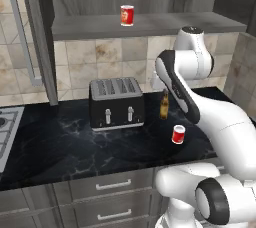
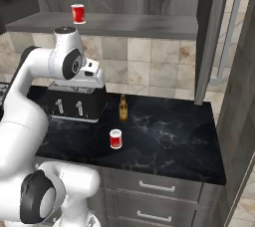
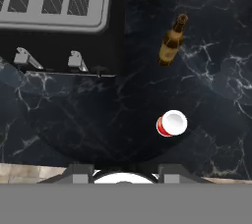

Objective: Restock the canned food cabinet by taking the new fresh canned food from the counter and placing it in the cabinet. Then, take the old canned food from the cabinet and place it on the counter.

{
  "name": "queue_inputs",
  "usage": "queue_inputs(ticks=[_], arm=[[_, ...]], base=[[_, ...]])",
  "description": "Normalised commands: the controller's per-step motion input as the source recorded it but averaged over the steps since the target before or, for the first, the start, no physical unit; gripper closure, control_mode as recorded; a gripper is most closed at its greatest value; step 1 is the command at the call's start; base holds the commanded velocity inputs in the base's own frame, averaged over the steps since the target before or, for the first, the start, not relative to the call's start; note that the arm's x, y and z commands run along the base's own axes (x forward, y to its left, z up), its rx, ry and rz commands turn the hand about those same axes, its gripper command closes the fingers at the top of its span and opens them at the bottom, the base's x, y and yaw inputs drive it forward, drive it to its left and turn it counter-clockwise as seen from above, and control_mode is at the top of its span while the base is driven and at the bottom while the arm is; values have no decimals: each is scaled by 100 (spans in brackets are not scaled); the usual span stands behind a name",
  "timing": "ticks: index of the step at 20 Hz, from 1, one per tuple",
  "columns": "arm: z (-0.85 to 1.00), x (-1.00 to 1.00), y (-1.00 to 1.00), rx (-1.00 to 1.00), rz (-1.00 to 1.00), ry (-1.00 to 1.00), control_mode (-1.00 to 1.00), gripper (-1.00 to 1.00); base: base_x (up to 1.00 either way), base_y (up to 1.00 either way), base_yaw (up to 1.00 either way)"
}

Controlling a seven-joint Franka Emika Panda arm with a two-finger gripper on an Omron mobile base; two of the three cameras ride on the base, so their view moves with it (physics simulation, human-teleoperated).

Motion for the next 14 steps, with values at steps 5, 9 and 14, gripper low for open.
queue_inputs(ticks=[5,9,14], arm=[[-10,-45,-21,8,-4,-6,-100,-100],[-50,-58,-60,11,-12,0,-100,-100],[-77,-17,-66,7,-12,4,-100,-100]], base=[[0,0,0],[0,0,0],[0,0,0]])
